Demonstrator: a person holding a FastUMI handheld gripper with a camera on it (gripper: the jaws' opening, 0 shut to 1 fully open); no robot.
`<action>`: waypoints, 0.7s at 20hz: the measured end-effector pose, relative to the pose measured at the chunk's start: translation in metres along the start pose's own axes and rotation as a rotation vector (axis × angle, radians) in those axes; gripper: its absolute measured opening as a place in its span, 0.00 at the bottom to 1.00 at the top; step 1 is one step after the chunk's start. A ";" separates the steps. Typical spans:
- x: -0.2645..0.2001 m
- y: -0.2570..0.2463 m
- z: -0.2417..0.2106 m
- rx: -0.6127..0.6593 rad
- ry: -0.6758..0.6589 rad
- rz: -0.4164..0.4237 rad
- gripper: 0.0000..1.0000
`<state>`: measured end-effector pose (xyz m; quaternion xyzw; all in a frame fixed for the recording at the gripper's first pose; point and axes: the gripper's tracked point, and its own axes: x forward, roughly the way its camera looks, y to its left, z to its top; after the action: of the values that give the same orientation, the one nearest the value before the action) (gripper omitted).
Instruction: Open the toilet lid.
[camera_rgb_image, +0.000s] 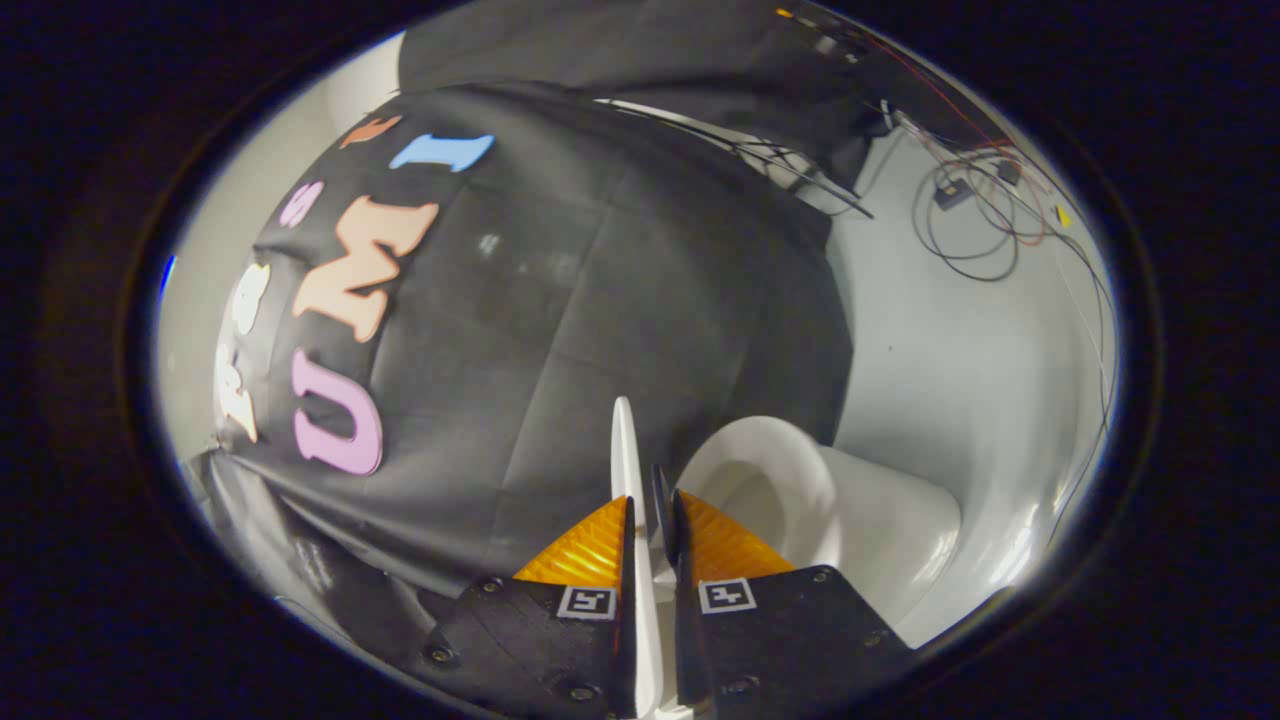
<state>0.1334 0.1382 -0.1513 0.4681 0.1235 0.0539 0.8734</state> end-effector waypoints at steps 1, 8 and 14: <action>-0.002 0.016 0.002 -0.033 -0.004 0.012 0.16; -0.026 0.132 -0.029 -0.243 -0.036 0.145 0.16; -0.039 0.198 -0.069 -0.509 0.001 0.165 0.16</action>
<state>0.0821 0.2958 -0.0173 0.2420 0.0681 0.1544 0.9555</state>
